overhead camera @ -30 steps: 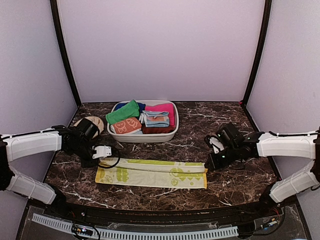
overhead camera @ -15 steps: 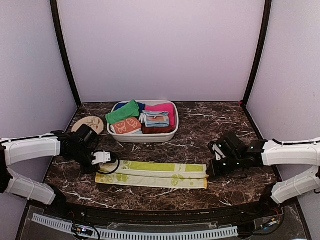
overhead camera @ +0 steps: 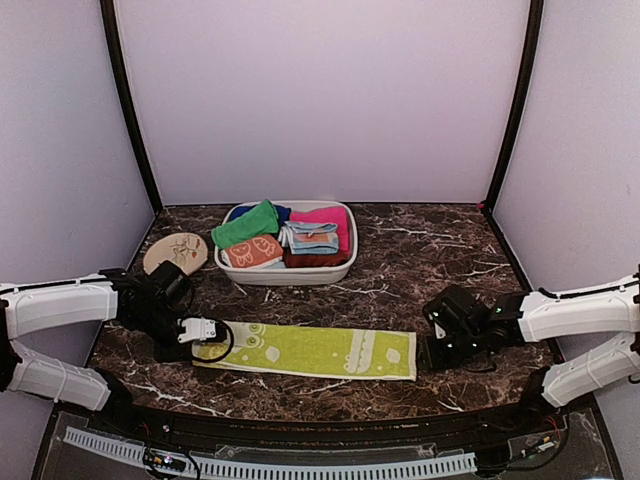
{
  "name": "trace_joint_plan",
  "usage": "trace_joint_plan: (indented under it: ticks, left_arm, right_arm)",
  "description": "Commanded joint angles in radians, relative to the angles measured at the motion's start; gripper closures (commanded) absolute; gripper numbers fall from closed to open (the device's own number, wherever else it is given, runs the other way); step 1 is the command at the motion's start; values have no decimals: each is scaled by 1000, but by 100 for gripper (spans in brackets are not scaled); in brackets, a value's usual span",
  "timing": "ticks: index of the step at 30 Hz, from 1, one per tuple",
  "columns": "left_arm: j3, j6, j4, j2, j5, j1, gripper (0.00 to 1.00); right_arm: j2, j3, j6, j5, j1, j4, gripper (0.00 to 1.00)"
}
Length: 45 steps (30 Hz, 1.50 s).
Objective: Roll the towels
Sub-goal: Fold the towel at the center of the board, then pick up the towel from the center of the board.
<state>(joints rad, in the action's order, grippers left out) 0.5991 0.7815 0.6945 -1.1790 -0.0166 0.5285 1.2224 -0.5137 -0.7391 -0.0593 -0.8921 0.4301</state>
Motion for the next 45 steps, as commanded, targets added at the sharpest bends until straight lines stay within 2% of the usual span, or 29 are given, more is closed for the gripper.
trace_joint_plan:
  ticks: [1,2,3,6,9,13,17,21,24,30,33,39,45]
  left_arm:
    - [-3,5,71,32,-29,0,71]
    - [1,7,83,32,-30,-2,68]
    - [7,9,95,34,-29,-1,65]
    - [37,19,135,50,-46,-1,52]
    - [82,30,178,65,-73,-1,46]
    - [119,32,175,75,-92,-1,45]
    - [143,19,141,36,-87,-1,49]
    - [147,1,63,-41,-49,-1,57]
    - [142,-13,11,-106,-40,0,61]
    - [86,-25,-92,-190,-25,1,68]
    - [54,-22,-136,-206,-8,0,67]
    - [41,-18,-222,-222,35,0,61]
    - [71,-19,-360,-277,100,-1,58]
  right_arm:
    - [-46,9,-33,3,-23,10,36]
    - [-57,5,-36,9,-26,17,4]
    - [-69,0,-37,9,-27,33,0]
    - [-112,-52,-28,-20,-27,98,0]
    - [-152,-143,-33,-123,-26,181,0]
    - [-191,-218,-138,-314,-23,247,0]
    - [-196,-177,-24,-207,-8,69,0]
    - [-33,-243,26,-151,-8,66,22]
    - [91,-274,31,-101,-11,74,30]
    - [156,-219,40,-67,-7,-27,68]
    - [195,-198,50,-64,11,-42,83]
    - [265,-149,49,-75,19,-25,99]
    - [210,-89,-29,-86,-17,62,100]
